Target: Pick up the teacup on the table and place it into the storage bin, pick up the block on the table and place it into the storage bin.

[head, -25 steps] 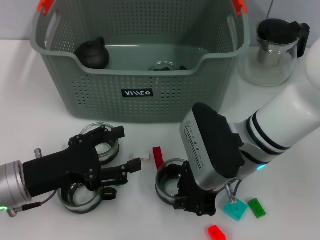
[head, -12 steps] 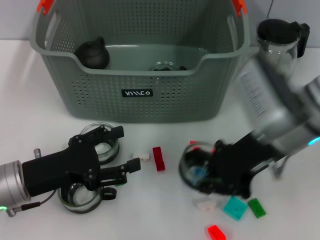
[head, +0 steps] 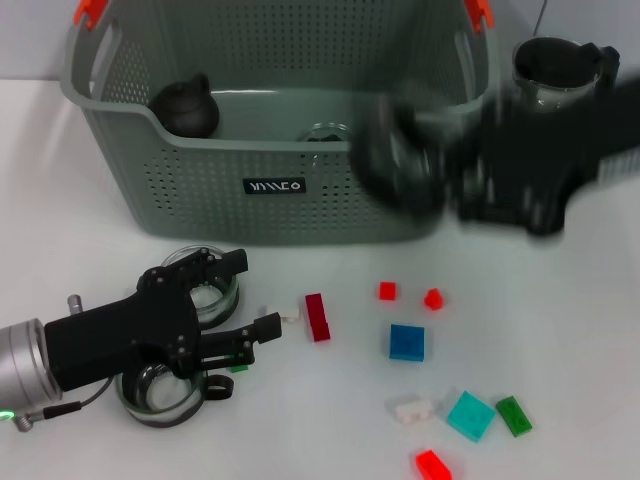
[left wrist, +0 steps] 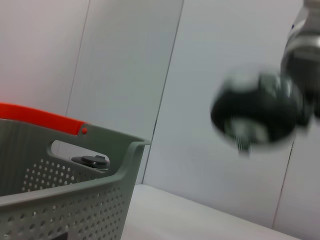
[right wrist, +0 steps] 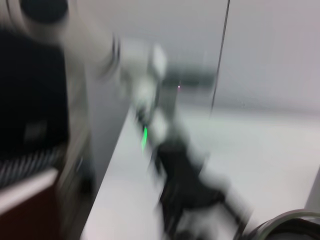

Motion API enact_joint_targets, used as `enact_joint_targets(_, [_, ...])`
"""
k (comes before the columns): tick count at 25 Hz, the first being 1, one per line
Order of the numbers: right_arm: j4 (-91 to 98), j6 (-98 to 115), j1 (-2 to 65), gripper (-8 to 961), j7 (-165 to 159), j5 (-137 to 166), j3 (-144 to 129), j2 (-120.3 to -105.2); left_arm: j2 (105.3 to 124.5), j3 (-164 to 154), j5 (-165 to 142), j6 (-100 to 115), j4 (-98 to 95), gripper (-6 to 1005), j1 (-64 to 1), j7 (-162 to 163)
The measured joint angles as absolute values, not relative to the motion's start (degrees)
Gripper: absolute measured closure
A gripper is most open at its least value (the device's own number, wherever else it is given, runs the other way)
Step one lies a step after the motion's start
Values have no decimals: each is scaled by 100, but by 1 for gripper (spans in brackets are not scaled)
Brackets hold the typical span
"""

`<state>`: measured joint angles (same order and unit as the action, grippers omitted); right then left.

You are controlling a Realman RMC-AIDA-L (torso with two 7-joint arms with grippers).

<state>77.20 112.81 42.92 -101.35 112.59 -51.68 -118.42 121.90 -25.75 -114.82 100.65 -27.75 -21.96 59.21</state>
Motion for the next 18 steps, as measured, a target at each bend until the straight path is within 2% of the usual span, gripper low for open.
enact_joint_targets(5, [7493, 10414, 4787, 854, -10580, 10615, -4532, -11664, 12190, -2575, -11479, 10032, -2762, 98, -2207, 5918])
enact_joint_targets(6, [7195, 9722, 5035, 853, -10778, 10762, -4586, -11538, 12191, -2576, -11478, 10031, -2759, 98, -2210, 5917])
enact_joint_targets(7, [7195, 9722, 5035, 851, -10778, 10762, -4586, -11538, 12190, -2574, -11478, 10025, -2758, 98, -2211, 5917])
enact_joint_targets(10, [6523, 8818, 5469, 846, -10857, 11271, -4830, -11354, 12190, -2575, -11478, 10006, -2746, 98, -2220, 5915])
enact_joint_targets(11, [6000, 8235, 5806, 845, -10835, 11759, -4990, -11295, 12190, -2574, -11478, 9996, -2740, 98, -2222, 5915])
enact_joint_targets(14, [5517, 7714, 6099, 840, -10767, 12270, -5128, -11305, 12192, -2575, -11478, 9989, -2736, 99, -2223, 5915])
enact_joint_targets(18, [4601, 6602, 6503, 834, -10470, 13104, -5453, -11448, 12201, -2575, -11474, 9936, -2720, 99, -2222, 5915])
